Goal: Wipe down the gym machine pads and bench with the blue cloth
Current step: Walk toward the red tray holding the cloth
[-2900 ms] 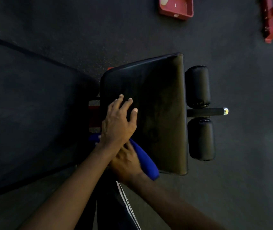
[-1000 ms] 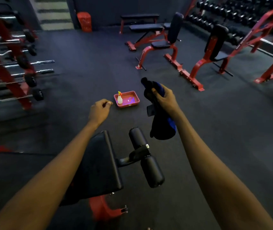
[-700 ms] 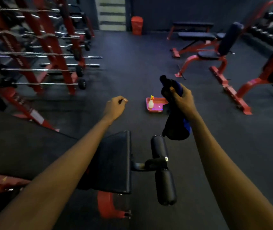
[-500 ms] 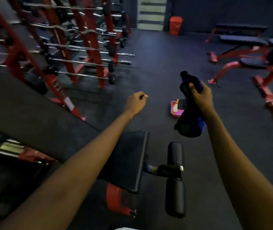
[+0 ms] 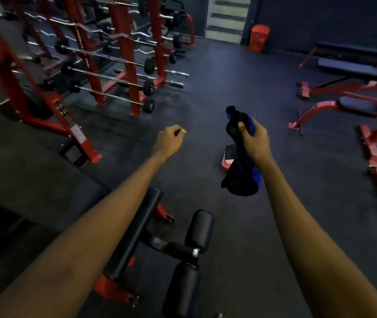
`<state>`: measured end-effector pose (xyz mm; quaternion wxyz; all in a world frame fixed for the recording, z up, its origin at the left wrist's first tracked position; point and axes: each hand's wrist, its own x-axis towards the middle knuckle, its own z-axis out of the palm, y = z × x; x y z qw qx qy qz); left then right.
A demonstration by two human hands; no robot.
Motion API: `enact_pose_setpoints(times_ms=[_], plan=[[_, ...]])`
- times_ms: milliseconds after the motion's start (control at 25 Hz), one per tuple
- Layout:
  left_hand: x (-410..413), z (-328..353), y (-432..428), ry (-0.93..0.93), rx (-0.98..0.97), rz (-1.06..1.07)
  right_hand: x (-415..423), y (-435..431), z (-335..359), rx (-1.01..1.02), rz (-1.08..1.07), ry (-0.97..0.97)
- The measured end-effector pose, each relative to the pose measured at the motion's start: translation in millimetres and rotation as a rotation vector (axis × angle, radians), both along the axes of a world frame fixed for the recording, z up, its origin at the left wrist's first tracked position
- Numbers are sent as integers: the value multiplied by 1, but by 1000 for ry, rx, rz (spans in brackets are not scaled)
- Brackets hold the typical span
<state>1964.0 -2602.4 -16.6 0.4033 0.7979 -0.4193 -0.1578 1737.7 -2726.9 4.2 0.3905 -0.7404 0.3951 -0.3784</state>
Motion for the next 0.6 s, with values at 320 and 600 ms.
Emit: enact_pose_setpoints(times_ms=[320, 600], plan=[[-86, -15, -133, 8, 9, -64, -94, -130, -9, 59, -129, -36], [-93, -33, -260, 21, -1, -59, -117, -241, -24, 53, -167, -17]])
